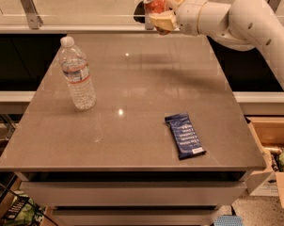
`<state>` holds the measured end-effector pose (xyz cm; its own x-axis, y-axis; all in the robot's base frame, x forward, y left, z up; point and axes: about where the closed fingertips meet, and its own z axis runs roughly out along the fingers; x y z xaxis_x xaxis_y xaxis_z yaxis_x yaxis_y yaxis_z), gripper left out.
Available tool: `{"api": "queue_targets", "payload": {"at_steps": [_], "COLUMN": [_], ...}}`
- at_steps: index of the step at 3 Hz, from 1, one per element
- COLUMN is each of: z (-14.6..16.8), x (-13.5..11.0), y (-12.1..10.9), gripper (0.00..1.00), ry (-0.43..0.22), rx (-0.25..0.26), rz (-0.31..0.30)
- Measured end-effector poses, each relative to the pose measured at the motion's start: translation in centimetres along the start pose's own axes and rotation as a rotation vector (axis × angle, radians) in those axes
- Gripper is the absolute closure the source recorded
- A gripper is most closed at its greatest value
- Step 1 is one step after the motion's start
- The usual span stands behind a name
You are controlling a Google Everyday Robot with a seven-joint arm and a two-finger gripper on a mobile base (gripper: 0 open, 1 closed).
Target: Place coke can upright
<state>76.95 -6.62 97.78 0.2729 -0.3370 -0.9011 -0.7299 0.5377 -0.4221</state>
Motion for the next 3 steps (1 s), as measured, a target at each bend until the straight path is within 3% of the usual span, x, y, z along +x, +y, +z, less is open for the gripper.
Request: {"api": "queue_targets", "payload": {"at_steps": [3], "z": [0.8], "x": [-0.1], "y": [1.8], "gripper": [1.00], "ry": [-0.071], "rx": [-0.018], "rz": [0.078]}}
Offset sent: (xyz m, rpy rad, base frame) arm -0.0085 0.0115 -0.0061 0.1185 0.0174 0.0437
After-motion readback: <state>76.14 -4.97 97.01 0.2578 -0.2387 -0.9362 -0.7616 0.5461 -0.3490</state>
